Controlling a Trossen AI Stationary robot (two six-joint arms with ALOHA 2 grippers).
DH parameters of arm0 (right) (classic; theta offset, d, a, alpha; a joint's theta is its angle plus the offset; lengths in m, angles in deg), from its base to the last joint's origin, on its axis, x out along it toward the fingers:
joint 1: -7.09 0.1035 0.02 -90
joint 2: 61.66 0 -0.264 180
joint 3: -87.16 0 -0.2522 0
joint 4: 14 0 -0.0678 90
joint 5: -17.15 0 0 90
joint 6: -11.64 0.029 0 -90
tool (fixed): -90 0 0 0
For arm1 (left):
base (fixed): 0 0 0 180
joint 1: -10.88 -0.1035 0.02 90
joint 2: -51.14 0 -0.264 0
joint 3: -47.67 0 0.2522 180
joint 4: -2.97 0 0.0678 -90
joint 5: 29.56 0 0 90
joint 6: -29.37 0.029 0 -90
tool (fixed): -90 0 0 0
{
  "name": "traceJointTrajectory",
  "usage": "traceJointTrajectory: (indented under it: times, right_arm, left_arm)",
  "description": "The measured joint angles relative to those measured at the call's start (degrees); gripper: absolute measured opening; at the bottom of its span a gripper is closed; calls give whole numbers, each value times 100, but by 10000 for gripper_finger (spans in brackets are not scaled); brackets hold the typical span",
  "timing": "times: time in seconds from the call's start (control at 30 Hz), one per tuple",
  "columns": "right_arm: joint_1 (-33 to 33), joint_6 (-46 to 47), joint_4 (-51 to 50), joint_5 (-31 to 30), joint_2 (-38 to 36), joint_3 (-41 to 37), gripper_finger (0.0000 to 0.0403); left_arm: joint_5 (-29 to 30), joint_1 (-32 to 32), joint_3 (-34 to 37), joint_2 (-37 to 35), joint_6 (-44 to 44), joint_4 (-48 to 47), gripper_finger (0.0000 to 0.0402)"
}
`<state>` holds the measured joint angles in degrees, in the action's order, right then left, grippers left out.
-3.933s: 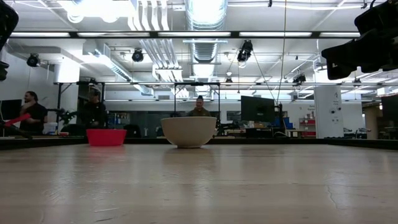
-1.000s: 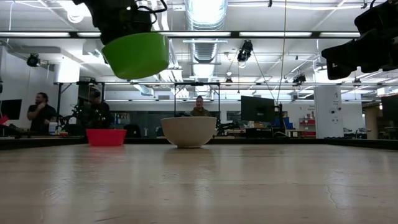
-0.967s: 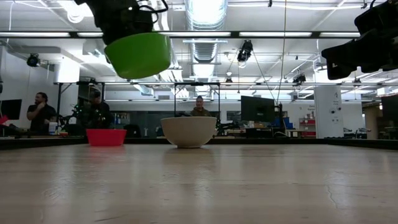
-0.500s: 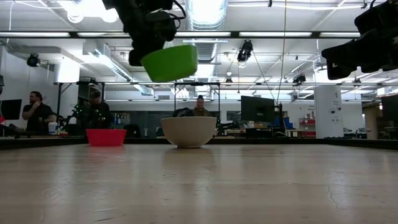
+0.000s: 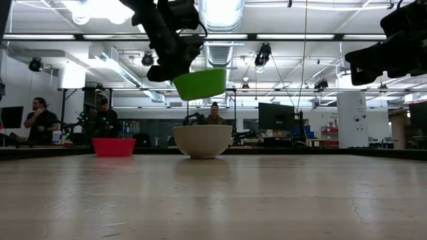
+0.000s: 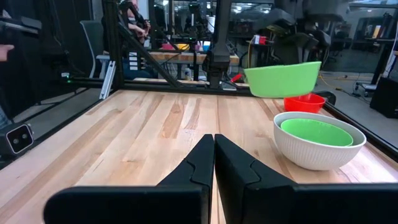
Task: Nest bowls inside each other
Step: Stack the bottom green bowl on the top green bowl
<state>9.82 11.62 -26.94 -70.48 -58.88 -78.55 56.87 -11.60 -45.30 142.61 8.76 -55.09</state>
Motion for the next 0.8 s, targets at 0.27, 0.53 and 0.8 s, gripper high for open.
traceJointTrajectory:
  times: [0.27,0.53,0.8]
  right_arm:
    - [1,1,0,0,0,0,9]
    - [0,0,0,2,0,0,9]
    - [1,0,0,2,0,0,9]
  left_arm:
    - [13,-286,14,53,-98,-76,4]
    - [92,-521,18,79,-105,-74,5]
    - [87,-637,26,323,-22,-47,6]
